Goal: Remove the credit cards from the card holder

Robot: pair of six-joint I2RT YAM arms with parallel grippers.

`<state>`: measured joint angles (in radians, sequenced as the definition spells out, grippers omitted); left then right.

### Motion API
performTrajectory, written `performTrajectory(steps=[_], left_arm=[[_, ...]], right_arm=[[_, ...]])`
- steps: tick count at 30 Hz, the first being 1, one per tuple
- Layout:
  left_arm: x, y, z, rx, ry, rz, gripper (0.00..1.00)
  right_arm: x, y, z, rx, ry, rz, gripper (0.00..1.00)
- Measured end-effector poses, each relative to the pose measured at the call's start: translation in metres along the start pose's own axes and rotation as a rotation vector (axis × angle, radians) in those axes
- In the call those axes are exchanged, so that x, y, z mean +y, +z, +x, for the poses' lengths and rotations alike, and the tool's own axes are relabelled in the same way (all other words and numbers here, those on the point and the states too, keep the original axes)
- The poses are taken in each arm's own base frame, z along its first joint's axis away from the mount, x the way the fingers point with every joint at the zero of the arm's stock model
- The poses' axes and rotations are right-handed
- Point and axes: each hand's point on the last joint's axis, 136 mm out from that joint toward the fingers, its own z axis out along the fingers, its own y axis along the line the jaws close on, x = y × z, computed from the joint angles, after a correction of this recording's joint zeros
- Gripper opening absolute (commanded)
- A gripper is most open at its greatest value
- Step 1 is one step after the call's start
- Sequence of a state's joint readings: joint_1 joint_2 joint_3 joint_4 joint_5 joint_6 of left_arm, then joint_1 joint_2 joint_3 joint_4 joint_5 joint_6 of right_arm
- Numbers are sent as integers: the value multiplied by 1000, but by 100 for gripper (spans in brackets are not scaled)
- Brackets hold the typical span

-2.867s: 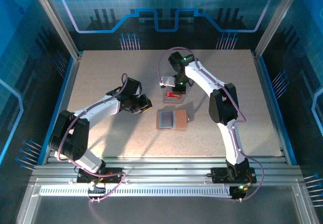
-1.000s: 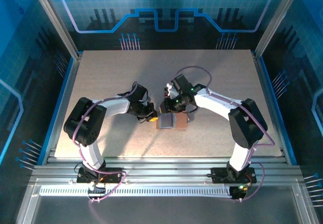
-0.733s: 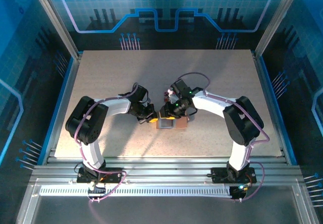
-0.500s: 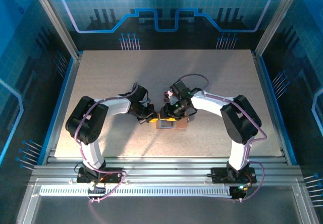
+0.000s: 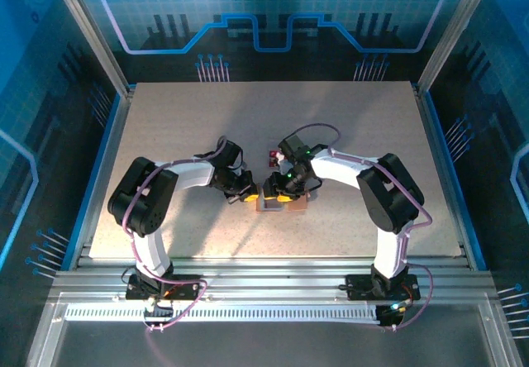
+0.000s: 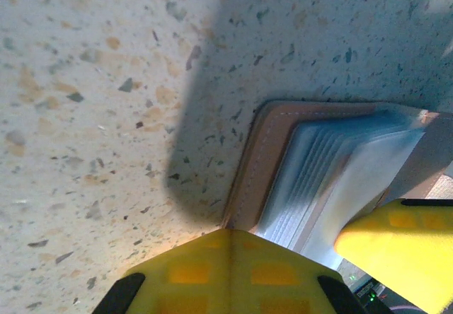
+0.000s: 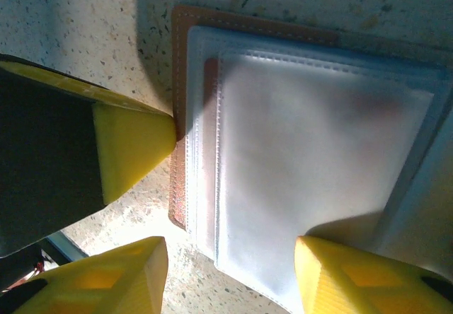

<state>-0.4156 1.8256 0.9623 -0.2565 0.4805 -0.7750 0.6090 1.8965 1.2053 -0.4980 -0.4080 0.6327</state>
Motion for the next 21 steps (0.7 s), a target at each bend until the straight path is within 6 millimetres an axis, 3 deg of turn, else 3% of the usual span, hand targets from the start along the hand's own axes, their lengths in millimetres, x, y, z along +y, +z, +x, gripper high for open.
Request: performTrajectory(steps=[15, 21], left_arm=[[-3, -4, -2, 3, 7, -21, 0], [-17, -10, -8, -19, 22, 6, 8]], right_arm=[[-15, -7, -4, -47, 92, -112, 51], [-15, -8, -4, -62, 112, -173, 51]])
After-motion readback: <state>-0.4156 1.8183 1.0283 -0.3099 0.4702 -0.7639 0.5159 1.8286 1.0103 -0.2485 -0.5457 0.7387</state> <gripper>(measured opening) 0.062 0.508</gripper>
